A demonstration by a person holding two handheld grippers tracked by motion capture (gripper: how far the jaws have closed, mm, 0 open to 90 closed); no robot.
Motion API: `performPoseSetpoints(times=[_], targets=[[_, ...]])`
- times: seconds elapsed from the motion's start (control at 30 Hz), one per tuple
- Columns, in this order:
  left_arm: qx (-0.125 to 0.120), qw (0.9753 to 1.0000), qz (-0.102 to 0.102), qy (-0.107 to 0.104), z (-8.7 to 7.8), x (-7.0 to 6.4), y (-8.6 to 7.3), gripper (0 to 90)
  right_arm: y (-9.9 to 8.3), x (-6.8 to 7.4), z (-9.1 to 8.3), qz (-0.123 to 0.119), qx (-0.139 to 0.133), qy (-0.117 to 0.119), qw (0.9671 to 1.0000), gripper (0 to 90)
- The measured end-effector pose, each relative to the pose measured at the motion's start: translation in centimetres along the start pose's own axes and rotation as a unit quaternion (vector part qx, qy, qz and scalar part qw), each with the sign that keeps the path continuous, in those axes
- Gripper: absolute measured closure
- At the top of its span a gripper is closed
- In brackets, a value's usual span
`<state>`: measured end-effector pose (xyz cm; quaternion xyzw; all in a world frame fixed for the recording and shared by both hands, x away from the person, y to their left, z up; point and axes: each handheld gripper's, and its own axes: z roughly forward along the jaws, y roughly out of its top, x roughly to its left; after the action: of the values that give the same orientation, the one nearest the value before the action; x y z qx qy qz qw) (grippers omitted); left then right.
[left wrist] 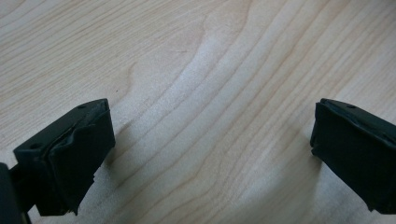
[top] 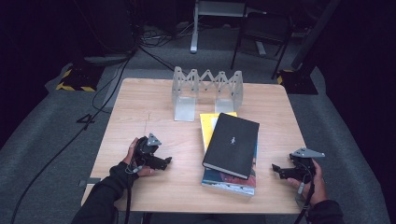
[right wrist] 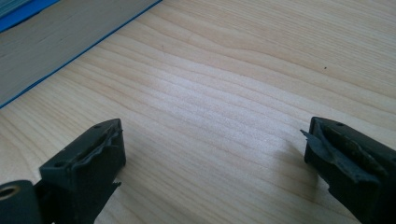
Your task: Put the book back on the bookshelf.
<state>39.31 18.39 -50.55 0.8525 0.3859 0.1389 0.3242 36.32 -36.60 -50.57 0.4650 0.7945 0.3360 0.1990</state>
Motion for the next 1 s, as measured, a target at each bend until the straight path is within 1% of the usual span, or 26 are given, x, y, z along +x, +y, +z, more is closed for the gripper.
performPoseSetpoints(times=[0.03,0.07,0.23,0.27,0.33,0.4,0.43,0.47,0.5,0.53,0.57,0.6,0.63,0.67,0.73,0.8,0.83,0.9,0.93,1.0], targets=[[0.0,1.0,0.0,0.0,0.0,0.0,0.0,0.2,0.0,0.0,0.0,-0.001,0.0,0.0,1.0,4.7],[0.002,1.0,0.005,-0.006,-0.1,0.0,-0.1,0.2,-0.1,0.0,-0.1,-0.002,0.0,0.001,1.0,4.8],[-0.002,1.0,0.004,-0.004,-0.2,-0.1,-0.3,0.5,-0.2,0.0,-0.3,-0.008,0.001,0.005,1.0,4.8],[-0.001,1.0,0.009,-0.004,-0.3,0.0,-0.3,0.6,-0.2,0.0,-0.3,-0.007,0.002,0.006,1.0,4.8],[-0.003,1.0,0.007,-0.004,-0.4,0.0,-0.4,1.3,-0.2,0.0,-0.4,-0.008,0.004,0.007,0.9999,4.9],[-0.003,0.9998,0.015,-0.01,-0.4,0.0,-0.5,1.8,-0.2,0.0,-0.4,-0.012,0.005,0.012,0.9998,5.8],[-0.004,0.9998,0.014,-0.011,-0.4,0.0,-0.5,1.8,-0.2,0.0,-0.5,-0.012,0.005,0.014,0.9998,7.4],[-0.004,0.9998,0.017,-0.01,-0.4,0.1,-0.5,1.7,-0.3,0.0,-0.6,-0.015,0.004,0.017,0.9997,12.3],[-0.004,0.9998,0.017,-0.01,-0.4,0.1,-0.5,1.7,-0.3,0.0,-0.8,-0.02,-0.001,0.02,0.9996,21.3],[-0.004,0.9998,0.016,-0.011,-0.4,0.0,-0.5,1.7,-0.3,0.0,-0.8,-0.02,-0.001,0.02,0.9996,21.3],[-0.004,0.9998,0.016,-0.011,-0.4,0.0,-0.5,1.7,-0.5,0.1,-1.1,-0.032,-0.013,0.027,0.999,29.7],[-0.003,0.9998,0.017,-0.012,-0.4,0.0,-0.5,1.8,-0.5,0.2,-1.4,-0.033,-0.017,0.021,0.9991,19.2],[-0.004,0.9998,0.017,-0.011,-0.4,0.0,-0.5,1.8,-0.5,0.2,-1.4,-0.033,-0.017,0.021,0.9991,19.2],[-0.004,0.9998,0.015,-0.01,-0.4,0.0,-0.5,2.0,-0.3,0.3,-1.6,-0.028,-0.009,0.032,0.9991,21.2],[-0.003,0.9998,0.015,-0.01,-0.5,-0.1,-0.5,2.6,-0.3,0.4,-1.7,-0.028,-0.011,0.036,0.9989,21.7],[-0.004,0.9998,0.014,-0.01,-0.5,-0.3,-0.5,4.2,0.1,1.0,-2.3,-0.037,-0.017,0.036,0.9985,21.7],[-0.005,0.9999,0.011,-0.009,-0.4,-0.5,-0.4,4.2,0.4,1.5,-2.7,-0.042,-0.024,0.042,0.998,21.7],[-0.004,0.9997,0.019,-0.014,-0.3,-0.7,-0.3,4.3,0.9,2.3,-3.3,-0.05,-0.03,0.043,0.9974,21.7],[-0.003,0.9996,0.021,-0.02,-0.3,-0.8,-0.3,4.3,1.4,2.8,-3.7,-0.054,-0.039,0.045,0.9968,21.9],[-0.005,0.9993,0.03,-0.023,-0.3,-0.8,-0.3,4.3,2.0,3.5,-4.2,-0.057,-0.047,0.049,0.996,22.7]])
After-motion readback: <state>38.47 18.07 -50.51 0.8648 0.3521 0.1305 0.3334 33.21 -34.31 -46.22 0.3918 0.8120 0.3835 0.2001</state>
